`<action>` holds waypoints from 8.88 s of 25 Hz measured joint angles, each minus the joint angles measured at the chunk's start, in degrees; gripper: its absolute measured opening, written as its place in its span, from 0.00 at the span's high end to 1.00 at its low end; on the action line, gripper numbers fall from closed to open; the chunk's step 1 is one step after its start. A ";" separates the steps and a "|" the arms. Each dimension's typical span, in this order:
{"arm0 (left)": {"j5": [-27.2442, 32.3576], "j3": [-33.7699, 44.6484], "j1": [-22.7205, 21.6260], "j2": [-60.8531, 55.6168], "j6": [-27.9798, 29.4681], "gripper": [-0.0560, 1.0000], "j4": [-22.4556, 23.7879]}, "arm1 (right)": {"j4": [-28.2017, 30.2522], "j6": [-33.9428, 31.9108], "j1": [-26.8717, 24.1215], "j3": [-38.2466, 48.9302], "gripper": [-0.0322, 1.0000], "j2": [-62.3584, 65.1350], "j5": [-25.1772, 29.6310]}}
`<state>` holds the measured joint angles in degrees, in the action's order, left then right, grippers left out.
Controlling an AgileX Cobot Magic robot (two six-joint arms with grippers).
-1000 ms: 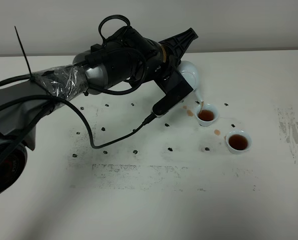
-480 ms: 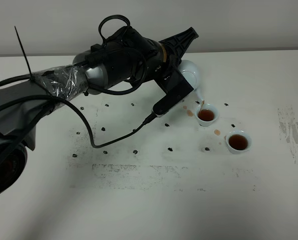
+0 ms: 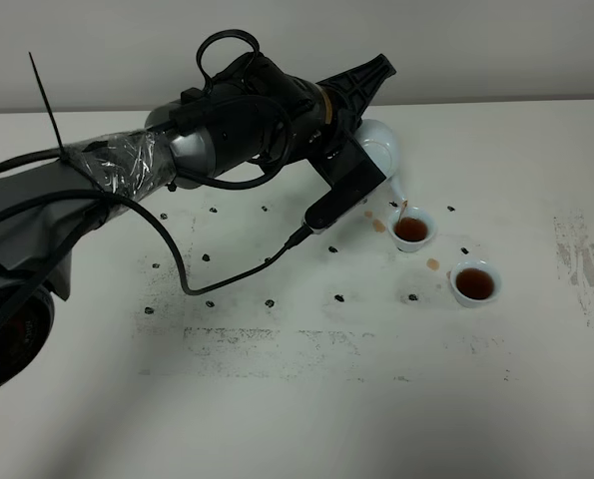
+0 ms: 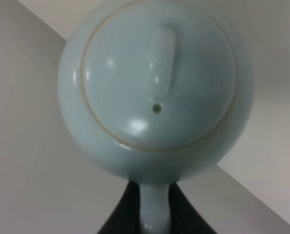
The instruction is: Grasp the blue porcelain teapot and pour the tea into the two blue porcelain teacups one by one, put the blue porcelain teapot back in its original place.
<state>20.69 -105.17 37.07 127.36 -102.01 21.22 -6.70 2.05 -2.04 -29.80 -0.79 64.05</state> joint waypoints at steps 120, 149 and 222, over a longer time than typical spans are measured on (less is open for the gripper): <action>8.50 39.94 -15.50 -23.80 92.58 0.91 -19.31 | 0.00 0.00 0.00 0.00 0.46 0.00 0.00; -10.22 54.76 -22.92 -25.71 94.54 0.91 -17.93 | -0.18 0.00 0.00 0.00 0.46 0.00 0.00; 41.44 76.27 -46.17 -110.59 85.54 0.47 -32.27 | -0.40 0.00 0.00 0.00 0.46 0.00 0.00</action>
<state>62.13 -28.90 -9.10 16.76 -16.47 -11.06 -7.11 2.05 -2.04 -29.80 -0.79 64.05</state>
